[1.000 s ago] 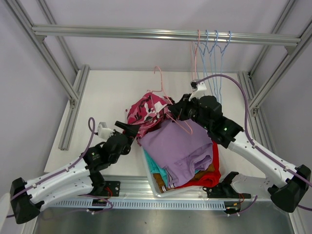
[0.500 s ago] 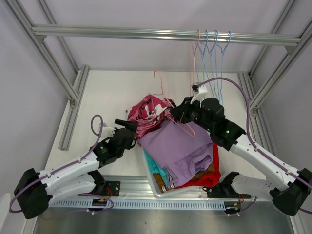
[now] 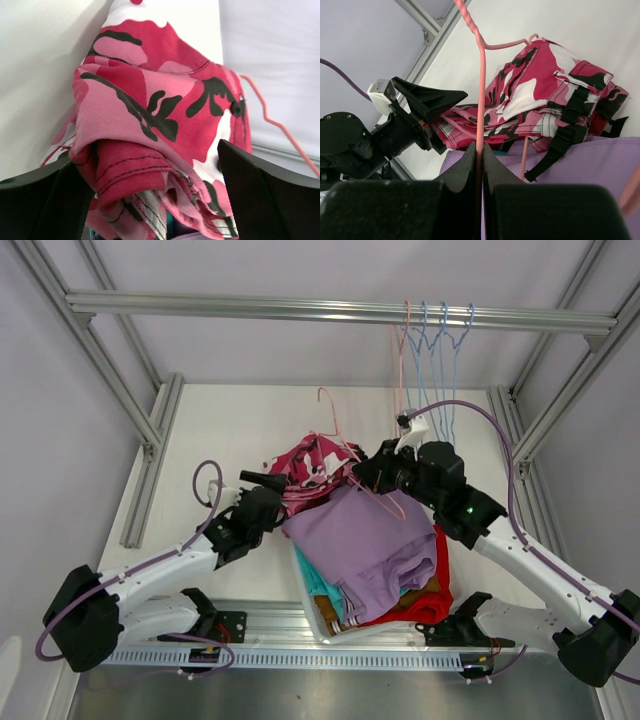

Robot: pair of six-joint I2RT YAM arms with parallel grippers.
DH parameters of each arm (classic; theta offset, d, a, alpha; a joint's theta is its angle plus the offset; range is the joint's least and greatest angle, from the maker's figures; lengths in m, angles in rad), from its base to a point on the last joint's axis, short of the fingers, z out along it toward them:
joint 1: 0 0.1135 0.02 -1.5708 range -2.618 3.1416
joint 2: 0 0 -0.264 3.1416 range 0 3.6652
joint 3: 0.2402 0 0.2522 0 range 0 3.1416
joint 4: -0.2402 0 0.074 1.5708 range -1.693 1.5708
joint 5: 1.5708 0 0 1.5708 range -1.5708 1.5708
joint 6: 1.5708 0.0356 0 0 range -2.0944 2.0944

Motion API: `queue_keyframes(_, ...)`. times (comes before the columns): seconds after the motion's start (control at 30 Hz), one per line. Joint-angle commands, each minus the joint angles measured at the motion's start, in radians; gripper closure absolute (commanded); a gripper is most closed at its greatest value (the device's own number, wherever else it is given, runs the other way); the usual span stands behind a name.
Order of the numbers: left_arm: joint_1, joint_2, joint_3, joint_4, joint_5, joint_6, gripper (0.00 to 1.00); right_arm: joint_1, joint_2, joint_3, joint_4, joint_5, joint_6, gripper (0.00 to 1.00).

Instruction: Remove the trousers from the hanger

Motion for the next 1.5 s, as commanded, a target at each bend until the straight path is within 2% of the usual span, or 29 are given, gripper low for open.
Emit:
queue_keyframes(0.0, 0.011, 0.049, 0.060, 0.102, 0.022, 0.037, 0.00, -0.017, -0.035, 0.009, 0.097, -0.038, -0.021, 1.00)
queue_keyframes(0.17, 0.012, 0.100, 0.083, 0.114, 0.089, 0.111, 0.01, -0.040, -0.036, -0.003, 0.101, -0.050, -0.018, 1.00)
queue_keyframes(0.23, 0.012, 0.100, 0.077, 0.130, 0.111, 0.155, 0.14, -0.047, -0.030, -0.005, 0.107, -0.056, -0.015, 1.00)
queue_keyframes(0.37, 0.012, 0.086, 0.075, 0.148, 0.122, 0.181, 0.59, -0.051, -0.020, -0.019, 0.124, -0.067, -0.001, 1.00)
queue_keyframes(0.4, 0.012, 0.081, 0.080, 0.130, 0.122, 0.184, 0.80, -0.051, -0.020, -0.022, 0.127, -0.068, 0.002, 1.00)
queue_keyframes(0.47, 0.012, 0.080, 0.104, 0.119, 0.125, 0.196, 0.95, -0.053, -0.023, -0.029, 0.137, -0.075, 0.010, 1.00)
queue_keyframes(0.5, 0.012, 0.080, 0.114, 0.114, 0.125, 0.207, 0.99, -0.051, -0.023, -0.033, 0.137, -0.073, 0.011, 1.00)
queue_keyframes(0.77, 0.012, 0.032, 0.259, 0.117, 0.152, 0.382, 0.99, -0.053, -0.053, -0.045, 0.114, -0.061, 0.016, 1.00)
queue_keyframes(1.1, 0.009, 0.018, 0.640, 0.036, 0.246, 0.748, 0.99, -0.053, -0.067, -0.085, 0.120, -0.030, 0.036, 1.00)
queue_keyframes(1.23, 0.009, 0.031, 0.817, -0.022, 0.339, 0.841, 0.99, -0.053, -0.073, -0.100, 0.120, 0.002, 0.027, 1.00)
queue_keyframes(1.47, -0.003, -0.008, 0.974, -0.146, 0.393, 0.944, 0.99, -0.053, -0.056, -0.094, 0.086, 0.030, 0.010, 1.00)
